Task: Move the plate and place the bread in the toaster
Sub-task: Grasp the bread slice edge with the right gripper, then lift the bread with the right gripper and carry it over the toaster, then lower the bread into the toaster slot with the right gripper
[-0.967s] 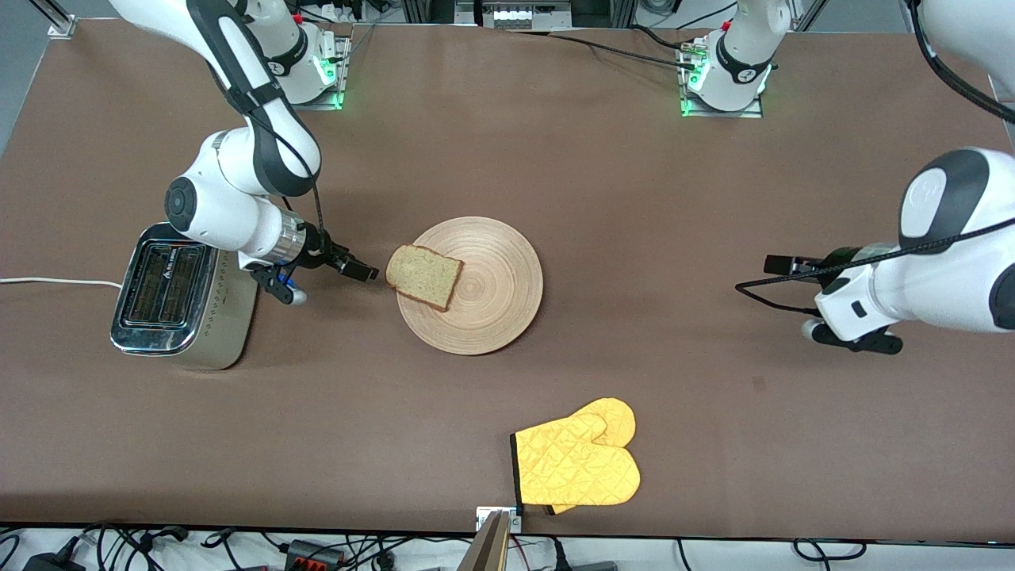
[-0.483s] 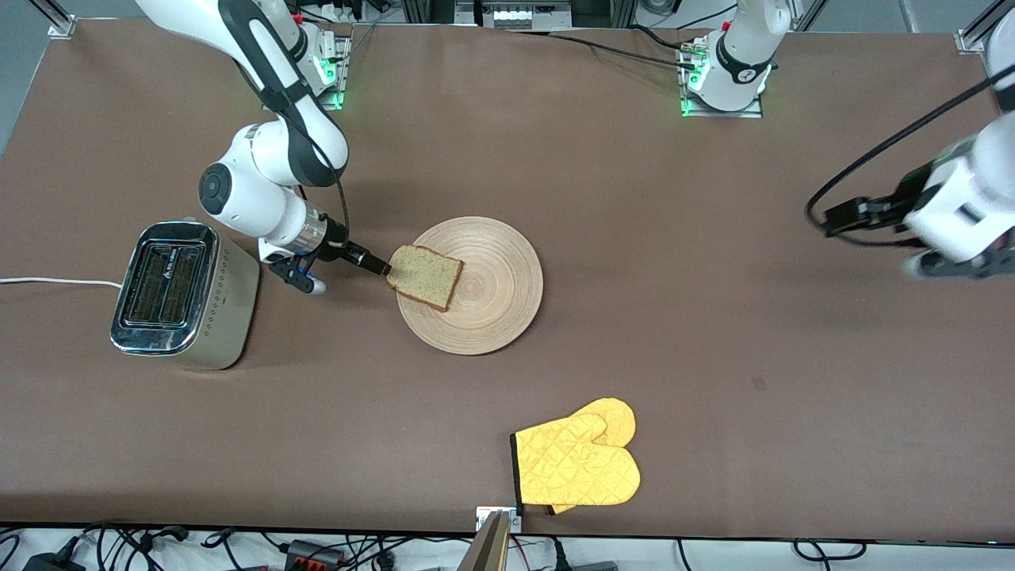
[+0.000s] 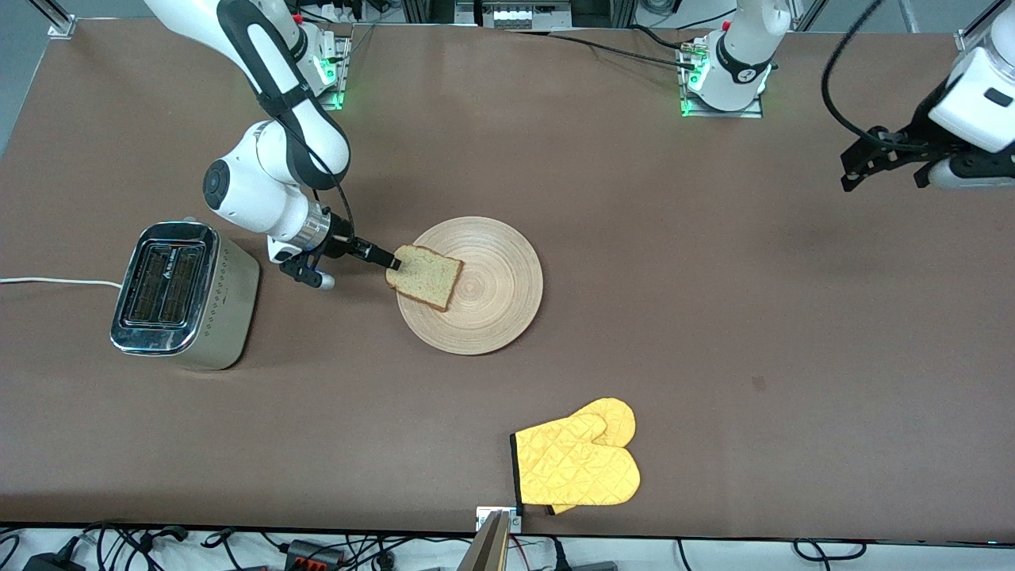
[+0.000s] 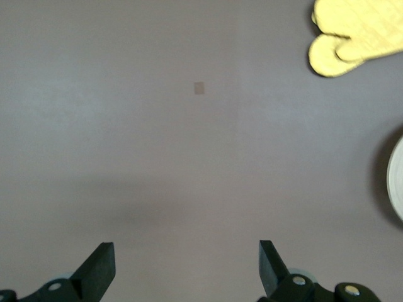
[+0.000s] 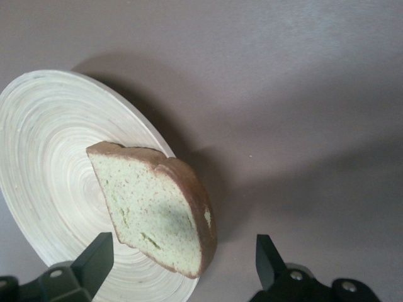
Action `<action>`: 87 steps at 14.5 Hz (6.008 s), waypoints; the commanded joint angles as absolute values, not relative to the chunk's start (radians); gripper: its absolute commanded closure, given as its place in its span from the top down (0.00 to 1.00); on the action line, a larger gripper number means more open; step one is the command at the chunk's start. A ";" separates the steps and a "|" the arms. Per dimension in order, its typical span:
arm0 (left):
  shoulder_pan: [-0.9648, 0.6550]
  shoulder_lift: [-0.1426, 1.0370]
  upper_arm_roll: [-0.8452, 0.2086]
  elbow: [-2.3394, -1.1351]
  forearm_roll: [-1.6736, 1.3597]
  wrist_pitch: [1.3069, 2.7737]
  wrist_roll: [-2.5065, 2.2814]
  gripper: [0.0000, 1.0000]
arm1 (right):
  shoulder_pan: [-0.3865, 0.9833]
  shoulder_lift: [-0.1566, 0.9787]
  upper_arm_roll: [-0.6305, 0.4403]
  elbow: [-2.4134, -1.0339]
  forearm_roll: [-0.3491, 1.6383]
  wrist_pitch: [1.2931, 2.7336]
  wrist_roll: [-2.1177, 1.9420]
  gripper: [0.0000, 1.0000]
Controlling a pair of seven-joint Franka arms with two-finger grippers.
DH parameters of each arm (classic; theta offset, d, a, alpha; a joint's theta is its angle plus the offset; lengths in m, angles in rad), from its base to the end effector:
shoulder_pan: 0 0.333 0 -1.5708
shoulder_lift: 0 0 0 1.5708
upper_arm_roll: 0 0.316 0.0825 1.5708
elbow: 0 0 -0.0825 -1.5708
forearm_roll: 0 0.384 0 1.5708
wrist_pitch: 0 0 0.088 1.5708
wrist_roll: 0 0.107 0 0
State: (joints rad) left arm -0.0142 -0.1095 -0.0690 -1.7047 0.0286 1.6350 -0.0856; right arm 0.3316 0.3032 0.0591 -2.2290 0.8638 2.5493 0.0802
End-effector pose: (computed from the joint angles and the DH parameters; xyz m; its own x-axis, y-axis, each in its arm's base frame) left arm 0.5239 -0.0428 0.6257 0.9991 0.0007 0.0424 0.0021 -0.9995 -0.0326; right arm 0.5091 0.1991 0.2343 0.9127 -0.3588 -0.1953 -0.4085 -0.8037 -0.4326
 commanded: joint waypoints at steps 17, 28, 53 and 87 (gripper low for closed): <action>-0.012 -0.064 -0.055 -1.667 0.049 1.618 -0.018 1.00 | 0.383 0.380 0.060 -2.233 1.218 2.677 -0.227 1.00; -0.012 -0.058 -0.057 -1.667 0.048 1.618 -0.021 1.00 | 0.382 0.373 0.060 -2.232 1.220 2.677 -0.213 0.43; -0.012 -0.058 -0.055 -1.667 0.048 1.618 -0.020 1.00 | 0.345 0.365 -0.162 -1.674 0.487 2.006 0.081 0.00; -0.012 -0.058 -0.058 -1.667 0.048 1.618 -0.020 1.00 | 0.216 0.529 -0.209 -1.216 -0.275 1.424 -0.068 0.00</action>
